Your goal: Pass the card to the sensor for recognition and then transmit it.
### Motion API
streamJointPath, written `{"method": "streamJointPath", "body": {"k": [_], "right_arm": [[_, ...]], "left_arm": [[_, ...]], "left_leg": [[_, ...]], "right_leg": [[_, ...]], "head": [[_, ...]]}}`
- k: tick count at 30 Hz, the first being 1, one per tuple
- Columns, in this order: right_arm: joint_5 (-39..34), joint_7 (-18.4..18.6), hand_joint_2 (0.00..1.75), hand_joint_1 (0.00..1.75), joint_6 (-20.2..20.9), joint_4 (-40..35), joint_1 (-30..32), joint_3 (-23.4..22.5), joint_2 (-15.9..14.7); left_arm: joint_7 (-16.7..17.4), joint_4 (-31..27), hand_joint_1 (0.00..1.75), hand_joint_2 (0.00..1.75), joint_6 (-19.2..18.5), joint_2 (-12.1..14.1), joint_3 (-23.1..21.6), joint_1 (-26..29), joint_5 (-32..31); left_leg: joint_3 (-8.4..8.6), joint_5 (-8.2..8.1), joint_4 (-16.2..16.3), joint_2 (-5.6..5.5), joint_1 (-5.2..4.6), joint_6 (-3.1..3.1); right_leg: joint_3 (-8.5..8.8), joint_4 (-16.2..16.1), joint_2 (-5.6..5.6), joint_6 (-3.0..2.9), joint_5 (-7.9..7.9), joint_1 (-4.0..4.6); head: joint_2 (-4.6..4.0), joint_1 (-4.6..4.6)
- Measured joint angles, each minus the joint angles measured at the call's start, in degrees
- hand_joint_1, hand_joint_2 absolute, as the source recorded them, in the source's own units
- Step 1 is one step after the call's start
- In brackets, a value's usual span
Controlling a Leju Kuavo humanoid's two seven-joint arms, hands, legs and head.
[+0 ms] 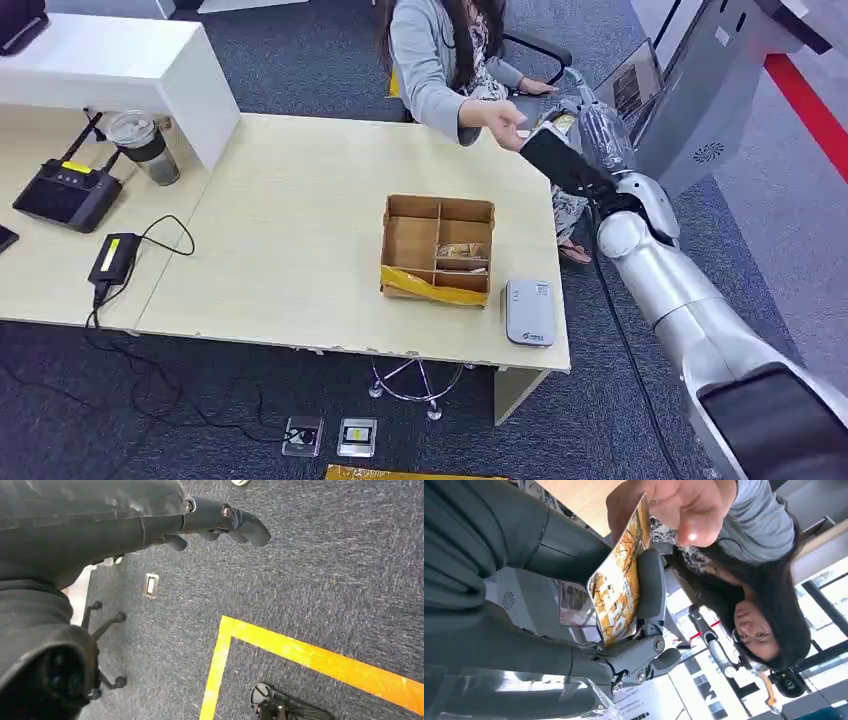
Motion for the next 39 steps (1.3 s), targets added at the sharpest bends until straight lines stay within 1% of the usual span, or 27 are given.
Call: {"method": "streamJointPath", "body": {"k": [3, 7, 8, 10, 12, 16, 21, 24, 28, 31, 32, 33, 34, 35, 36, 37, 39], "right_arm": [[0.61, 0.66, 1.75, 1.75, -0.31, 1.51, -0.6, 0.35, 0.96], [1.25, 0.75, 1.75, 1.75, -0.5, 2.3, -0.5, 0.9, 1.1], [1.25, 0.77, 0.0, 0.0, -0.57, 2.47, -0.42, 0.94, 1.1], [1.16, 0.51, 0.0, 0.0, -0.55, 2.78, -0.09, 0.96, 1.1], [1.07, -0.63, 0.0, 0.0, 0.85, 3.04, 0.31, 0.94, 1.05], [2.1, -1.33, 0.0, 0.0, 3.35, 3.85, 0.84, 0.94, 1.03], [3.3, -3.08, 0.0, 0.0, 3.32, 3.61, 1.76, 0.94, 1.31], [2.78, -3.3, 0.0, 0.0, 4.11, 1.52, 3.49, 0.88, 1.18], [2.27, -2.07, 0.0, 0.0, 4.72, -4.18, 7.22, 0.77, -0.24], [2.03, -1.37, 0.0, 0.0, 5.12, -8.11, 8.65, 0.5, -1.38], [1.24, 0.12, 0.0, 0.0, 6.28, -9.16, 8.83, 0.48, -1.7], [0.52, 2.46, 0.0, 0.0, 7.68, -10.31, 9.33, 0.4, -2.14], [-0.09, 4.2, 0.0, 0.0, 8.42, -12.88, 11.02, 0.02, -3.09], [-0.71, 5.7, 1.75, 0.0, 9.22, -16.29, 12.83, -0.09, -4.36], [-1.78, 8.3, 1.75, 0.0, 10.39, -19.36, 14.33, -0.06, -5.34], [-3.14, 11.84, 1.75, 0.0, 11.49, -23.02, 15.63, -0.24, -6.42], [-5.71, 14.45, 1.75, 0.0, 12.81, -31.18, 19.61, -1.51, -8.7]], "left_arm": [[0.02, 0.02, 0.0, 0.0, -0.48, 0.13, -0.72, -0.01, -0.11], [0.02, 0.02, 0.0, 0.0, -1.29, 0.48, -0.92, 0.01, -0.39], [0.02, 0.02, 0.0, 0.0, -1.55, 0.59, -1.05, 0.0, -0.44], [0.02, 0.04, 0.0, 0.0, -1.77, 0.79, -1.27, 0.02, -0.59], [0.02, 0.13, 0.0, 0.0, -1.9, 0.92, -1.29, 0.01, -0.59], [0.02, 0.35, 0.0, 0.0, -1.97, 1.03, -1.77, 0.01, -0.44], [0.0, 0.37, 0.0, 0.0, -1.71, 1.05, -1.84, 0.01, 0.55], [0.0, 0.35, 0.0, 0.0, -1.53, 1.03, -1.84, 0.03, 1.35], [0.0, 0.35, 0.0, 0.0, -1.47, 1.03, -1.84, 0.09, 1.86], [0.0, 0.37, 0.0, 0.0, -1.36, 1.01, -1.84, 0.09, 2.12], [0.0, 0.37, 0.0, 0.0, -1.05, 1.01, -1.84, 0.1, 2.52], [0.02, 0.37, 0.0, 0.0, -0.77, 0.94, -1.84, 0.09, 2.9], [0.04, 0.41, 0.0, 0.0, -0.53, 0.92, -1.82, 0.08, 3.1], [0.24, 0.42, 0.0, 0.0, -0.29, 0.88, -1.82, 0.15, 3.38], [0.63, 0.42, 0.0, 0.0, 0.18, 0.87, -1.82, 0.25, 3.83], [1.09, 0.48, 0.0, 0.0, 0.74, 0.87, -1.82, 0.42, 4.35], [1.4, 0.5, 0.0, 0.0, 1.49, 0.81, -1.79, 0.45, 4.98]], "left_leg": [[0.01, 0.0, 0.0, 0.01, 0.0, 0.0], [-0.01, 0.0, 0.0, 0.0, 0.0, 0.0], [0.0, 0.0, 0.0, 0.01, 0.0, 0.0], [0.01, 0.0, 0.01, 0.01, 0.0, 0.0], [0.01, 0.0, 0.01, 0.03, 0.0, 0.0], [-0.01, 0.0, 0.0, 0.03, 0.0, 0.0], [-0.01, 0.0, 0.01, 0.02, 0.01, -0.01], [0.01, 0.0, 0.01, 0.02, 0.01, -0.01], [-0.02, 0.0, 0.01, 0.02, 0.0, 0.0], [-0.02, 0.0, 0.01, 0.02, -0.01, 0.0], [0.01, 0.0, 0.01, 0.03, -0.01, 0.0], [0.04, 0.0, 0.01, 0.05, -0.01, 0.0], [0.07, 0.0, 0.03, 0.0, 0.01, 0.0], [0.02, 0.0, 0.03, -0.16, 0.0, 0.0], [-0.05, 0.0, 0.04, -0.16, -0.01, 0.0], [-0.08, 0.0, 0.03, -0.07, -0.01, 0.0], [-0.04, -0.01, 0.05, -0.07, -0.01, 0.0]], "right_leg": [[-0.02, 0.0, 0.02, 0.0, 0.0, 0.0], [-0.03, 0.0, 0.0, 0.0, 0.0, 0.0], [-0.04, 0.0, 0.01, 0.0, 0.0, 0.0], [-0.05, 0.0, 0.05, 0.0, 0.0, 0.0], [-0.05, 0.0, 0.08, 0.0, 0.0, 0.0], [-0.06, 0.0, 0.08, 0.0, 0.0, 0.0], [-0.06, 0.0, 0.06, 0.0, 0.0, 0.01], [-0.06, 0.0, 0.06, 0.0, 0.0, 0.01], [-0.07, -0.01, 0.06, 0.0, 0.0, 0.0], [-0.07, -0.01, 0.07, 0.0, 0.0, -0.01], [-0.08, -0.02, 0.09, 0.0, 0.0, -0.01], [-0.05, -0.03, 0.1, 0.0, 0.0, -0.01], [0.02, -0.05, 0.01, 0.0, 0.0, 0.01], [0.06, -0.05, -0.17, 0.0, -0.01, 0.0], [-0.05, -0.05, -0.16, 0.0, -0.01, -0.01], [-0.11, -0.05, -0.04, 0.0, 0.0, -0.01], [-0.07, -0.05, -0.06, 0.0, -0.01, -0.01]], "head": [[0.0, 0.02], [0.0, 0.02], [0.0, 0.0], [0.0, 0.0], [0.0, 0.02], [0.0, 0.02], [0.0, 0.0], [0.0, 0.02], [0.0, 0.0], [0.0, 0.02], [0.0, 0.02], [0.0, 0.0], [0.0, -0.02], [0.0, 0.09], [0.0, 0.0], [0.0, 0.0], [0.0, 0.04]]}}
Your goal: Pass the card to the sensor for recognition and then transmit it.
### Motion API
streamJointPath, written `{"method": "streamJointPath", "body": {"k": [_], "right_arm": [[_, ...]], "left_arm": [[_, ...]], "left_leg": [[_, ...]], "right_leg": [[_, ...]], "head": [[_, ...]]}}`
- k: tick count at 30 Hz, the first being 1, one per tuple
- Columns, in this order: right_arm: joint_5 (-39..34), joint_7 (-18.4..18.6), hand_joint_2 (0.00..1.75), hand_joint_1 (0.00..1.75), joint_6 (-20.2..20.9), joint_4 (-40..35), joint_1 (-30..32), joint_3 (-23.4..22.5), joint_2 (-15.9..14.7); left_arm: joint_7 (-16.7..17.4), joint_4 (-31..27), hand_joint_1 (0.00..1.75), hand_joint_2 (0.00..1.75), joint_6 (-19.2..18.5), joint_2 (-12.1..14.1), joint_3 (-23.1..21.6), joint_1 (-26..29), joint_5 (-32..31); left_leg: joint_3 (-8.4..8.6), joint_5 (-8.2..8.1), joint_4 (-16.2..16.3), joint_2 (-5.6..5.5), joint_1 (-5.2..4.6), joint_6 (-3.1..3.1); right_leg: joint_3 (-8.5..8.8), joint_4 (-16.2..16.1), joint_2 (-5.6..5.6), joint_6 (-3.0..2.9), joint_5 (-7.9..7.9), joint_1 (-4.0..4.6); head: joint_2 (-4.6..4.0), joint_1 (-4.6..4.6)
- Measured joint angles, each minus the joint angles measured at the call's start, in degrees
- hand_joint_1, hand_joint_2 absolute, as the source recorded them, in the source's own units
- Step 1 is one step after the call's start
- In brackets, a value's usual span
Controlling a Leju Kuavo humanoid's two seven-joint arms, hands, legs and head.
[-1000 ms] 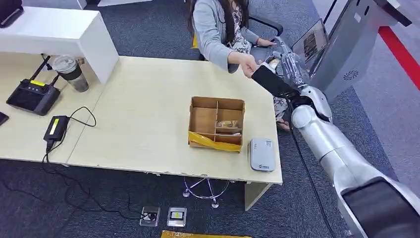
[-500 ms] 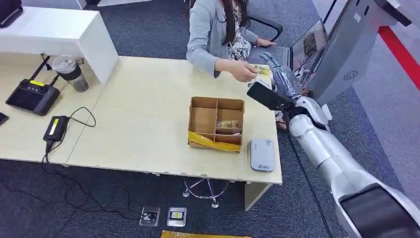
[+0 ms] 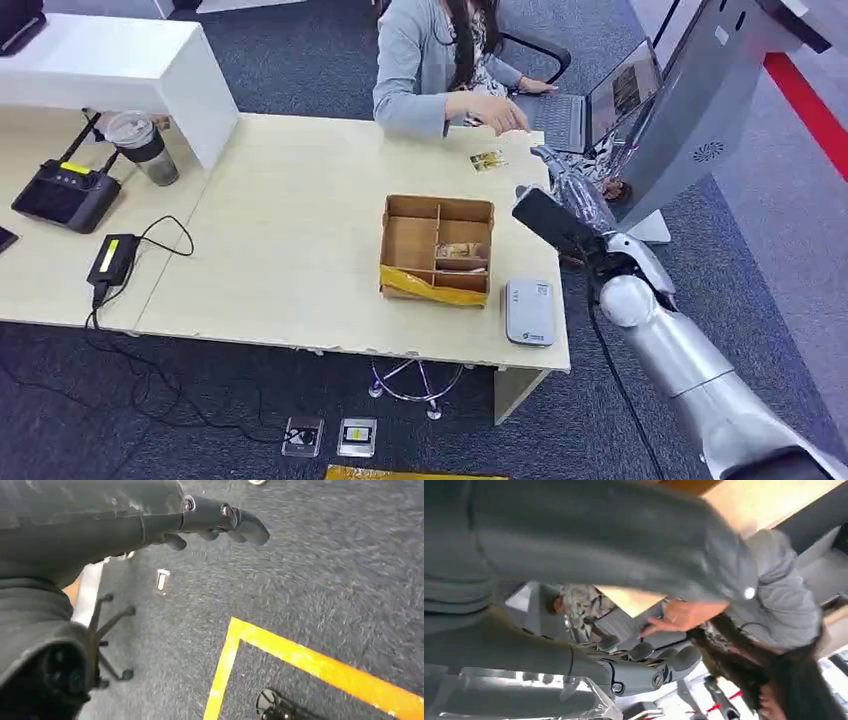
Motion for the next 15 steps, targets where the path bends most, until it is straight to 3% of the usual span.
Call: {"method": "streamJointPath", "body": {"k": [3, 6, 9, 15], "right_arm": [[-6.05, 2.99, 1.75, 0.0, 1.53, -11.88, 6.24, -1.94, -2.44], [-5.96, 6.71, 1.75, 0.0, -0.4, -20.47, 12.1, -3.17, -4.76], [3.71, 9.48, 1.75, 0.0, -4.2, -28.67, 17.01, -3.06, -8.16], [17.95, 11.49, 1.75, 0.0, -6.32, -37.81, 22.95, -1.62, -11.99]], "left_arm": [[0.44, 0.0, 0.0, 0.0, 1.0, -0.2, 0.07, 0.08, 0.98], [1.51, -0.02, 0.0, 0.0, 1.79, -0.46, 0.09, 0.03, 1.22], [2.1, -0.02, 0.0, 0.0, 2.49, -0.68, 0.07, 0.15, 1.27], [2.14, -0.02, 0.0, 0.0, 4.43, -1.35, 0.07, 0.0, 1.27]], "left_leg": [[0.01, -0.1, -0.01, 0.06, 0.02, -0.09], [0.06, -0.13, -0.01, 0.07, 0.01, -0.07], [0.05, -0.13, -0.01, 0.11, 0.01, -0.08], [0.08, -0.13, -0.02, 0.16, 0.01, -0.08]], "right_leg": [[-0.03, 0.0, 0.04, -0.02, -0.02, 0.01], [-0.01, -0.01, 0.08, -0.03, -0.03, 0.01], [-0.01, -0.01, 0.09, -0.03, -0.03, 0.01], [0.01, -0.01, 0.13, -0.03, -0.03, 0.01]], "head": [[0.0, -0.08], [0.0, 0.0], [0.0, -0.04], [0.0, -0.04]]}}
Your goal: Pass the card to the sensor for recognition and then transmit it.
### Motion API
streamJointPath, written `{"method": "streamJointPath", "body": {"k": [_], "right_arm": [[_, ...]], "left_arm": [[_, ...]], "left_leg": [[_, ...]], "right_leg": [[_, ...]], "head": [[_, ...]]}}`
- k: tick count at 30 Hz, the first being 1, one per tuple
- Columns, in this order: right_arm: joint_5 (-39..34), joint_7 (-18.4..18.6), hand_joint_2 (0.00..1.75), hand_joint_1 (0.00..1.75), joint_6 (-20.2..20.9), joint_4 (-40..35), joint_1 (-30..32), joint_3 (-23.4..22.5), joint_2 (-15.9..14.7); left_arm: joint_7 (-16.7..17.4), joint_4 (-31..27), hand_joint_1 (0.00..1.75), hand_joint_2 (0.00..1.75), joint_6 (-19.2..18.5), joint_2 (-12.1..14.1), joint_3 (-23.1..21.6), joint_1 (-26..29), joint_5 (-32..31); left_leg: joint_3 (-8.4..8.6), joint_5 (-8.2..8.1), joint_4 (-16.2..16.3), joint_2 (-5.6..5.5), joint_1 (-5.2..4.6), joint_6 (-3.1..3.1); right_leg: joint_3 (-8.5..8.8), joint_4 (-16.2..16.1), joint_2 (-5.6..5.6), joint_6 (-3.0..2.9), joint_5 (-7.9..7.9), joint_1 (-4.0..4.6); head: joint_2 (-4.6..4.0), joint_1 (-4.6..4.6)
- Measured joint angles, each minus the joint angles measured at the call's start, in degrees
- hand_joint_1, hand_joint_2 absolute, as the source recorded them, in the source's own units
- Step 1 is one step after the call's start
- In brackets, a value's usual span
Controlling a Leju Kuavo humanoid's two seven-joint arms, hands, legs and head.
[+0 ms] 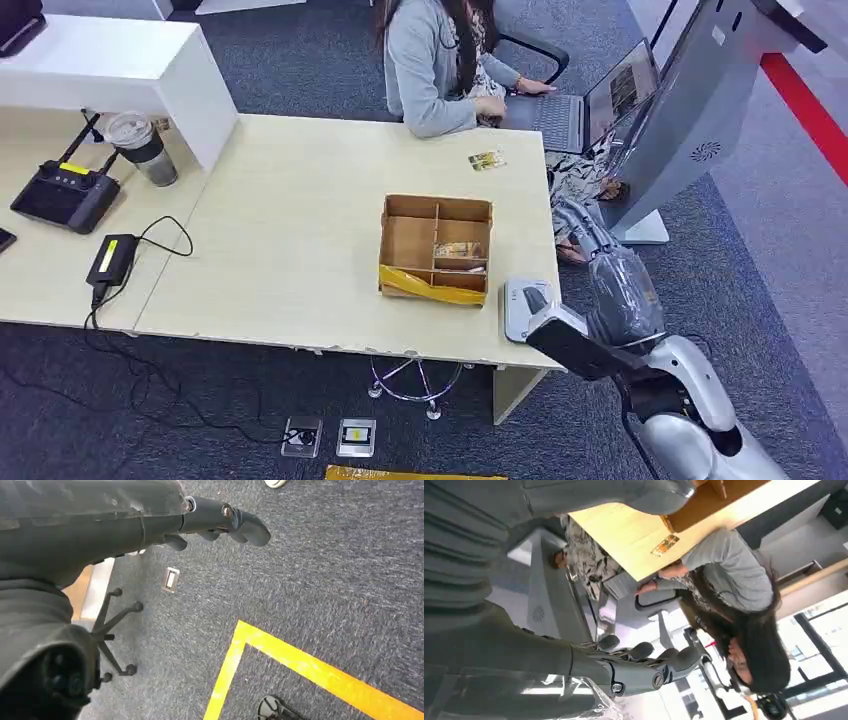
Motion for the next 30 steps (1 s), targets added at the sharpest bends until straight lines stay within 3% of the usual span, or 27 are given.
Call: {"method": "streamJointPath", "body": {"k": [6, 16, 30], "right_arm": [[8.71, 0.4, 1.75, 0.0, 0.39, -1.32, 3.01, 4.18, 1.62], [16.51, 2.71, 1.75, 0.0, 5.18, 4.35, 2.37, 9.42, 11.06], [22.02, 2.32, 1.75, 0.0, 7.23, 16.61, -2.41, 10.73, 23.24]], "left_arm": [[0.0, 0.0, 0.0, 0.0, 0.26, -0.85, 0.0, -0.23, -0.17], [0.13, 0.0, 0.0, 0.0, -1.38, -1.44, 0.0, -0.58, -0.33], [-0.44, 0.0, 0.0, 0.0, -2.82, -1.4, 0.0, -0.71, -1.42]], "left_leg": [[-0.01, 0.0, -0.01, -0.02, 0.04, 0.0], [-0.03, 0.01, -0.02, -0.02, 0.06, -0.02], [-0.02, 0.04, -0.02, -0.02, 0.07, -0.06]], "right_leg": [[0.03, 0.04, 0.02, -0.01, 0.0, 0.03], [0.03, 0.07, 0.02, -0.04, -0.03, 0.06], [0.02, 0.08, 0.02, -0.05, -0.03, 0.07]], "head": [[0.0, 0.0], [0.0, 0.02], [0.0, 0.02]]}}
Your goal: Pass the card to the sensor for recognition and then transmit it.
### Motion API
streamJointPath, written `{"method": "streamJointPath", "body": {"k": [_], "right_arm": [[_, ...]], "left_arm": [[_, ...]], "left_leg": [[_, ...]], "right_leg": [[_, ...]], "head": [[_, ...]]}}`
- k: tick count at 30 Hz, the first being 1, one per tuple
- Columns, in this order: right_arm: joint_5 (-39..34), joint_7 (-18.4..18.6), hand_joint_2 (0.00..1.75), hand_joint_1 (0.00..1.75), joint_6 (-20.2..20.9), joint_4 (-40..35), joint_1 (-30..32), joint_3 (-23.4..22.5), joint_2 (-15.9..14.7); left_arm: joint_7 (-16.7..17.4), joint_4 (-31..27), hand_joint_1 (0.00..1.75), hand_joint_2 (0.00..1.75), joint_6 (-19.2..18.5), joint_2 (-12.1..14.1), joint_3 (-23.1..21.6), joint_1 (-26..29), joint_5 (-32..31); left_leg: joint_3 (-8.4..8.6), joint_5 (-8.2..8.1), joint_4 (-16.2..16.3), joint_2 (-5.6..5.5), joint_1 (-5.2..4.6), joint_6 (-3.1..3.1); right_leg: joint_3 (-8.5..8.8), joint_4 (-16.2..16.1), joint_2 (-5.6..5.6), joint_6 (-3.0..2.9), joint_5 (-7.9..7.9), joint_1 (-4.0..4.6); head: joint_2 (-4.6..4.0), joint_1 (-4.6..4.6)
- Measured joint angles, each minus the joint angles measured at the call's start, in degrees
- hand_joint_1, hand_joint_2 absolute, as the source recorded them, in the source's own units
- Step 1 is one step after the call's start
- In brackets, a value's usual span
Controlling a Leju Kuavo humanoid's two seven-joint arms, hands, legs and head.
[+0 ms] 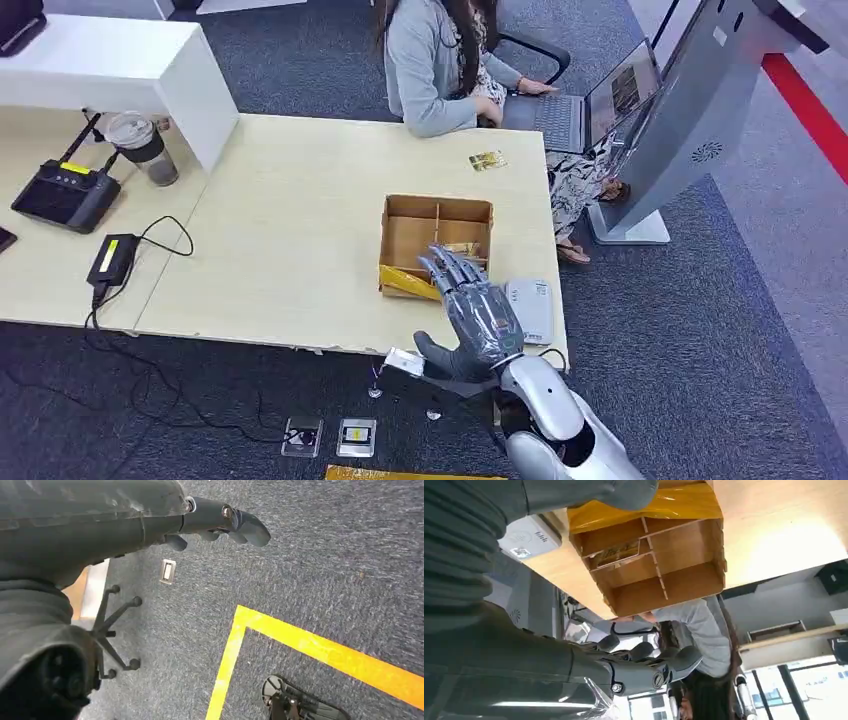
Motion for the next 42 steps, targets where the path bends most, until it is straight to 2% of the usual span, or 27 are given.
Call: {"method": "streamJointPath", "body": {"k": [12, 27, 36, 42], "right_arm": [[4.24, -0.04, 1.75, 0.0, -0.7, 9.2, -5.06, -0.94, 5.33], [4.85, -0.28, 1.75, 0.0, -1.97, 16.94, -7.5, -5.68, 5.42], [3.1, -2.01, 1.75, 0.0, -4.94, 22.81, -9.41, -6.99, 5.51], [2.64, -3.54, 1.75, 0.0, -7.52, 28.13, -11.03, -7.02, 6.88]], "left_arm": [[-1.64, 0.0, 0.0, 0.0, -1.81, 0.11, -0.04, -0.01, -1.16], [-2.16, 0.02, 0.0, 0.0, -3.28, 0.96, -0.44, 0.0, -1.9], [-2.51, 0.02, 0.0, 0.0, -3.56, 1.14, -0.59, 0.01, -1.97], [-2.51, 0.02, 0.0, 0.0, -3.32, 1.11, -0.61, 0.01, -1.81]], "left_leg": [[0.0, 0.0, 0.0, 0.0, 0.0, -0.01], [0.0, 0.0, 0.01, 0.0, 0.0, -0.01], [0.0, 0.01, 0.01, -0.01, 0.0, -0.01], [-0.01, 0.01, 0.01, 0.0, 0.0, -0.01]], "right_leg": [[-0.01, 0.0, 0.0, 0.0, 0.0, 0.0], [-0.01, 0.0, 0.0, 0.0, 0.0, 0.0], [-0.01, 0.0, 0.0, 0.0, 0.0, 0.0], [-0.01, 0.01, 0.0, 0.0, 0.0, 0.0]], "head": [[0.0, 0.0], [0.0, 0.0], [0.0, 0.02], [0.0, 0.0]]}}
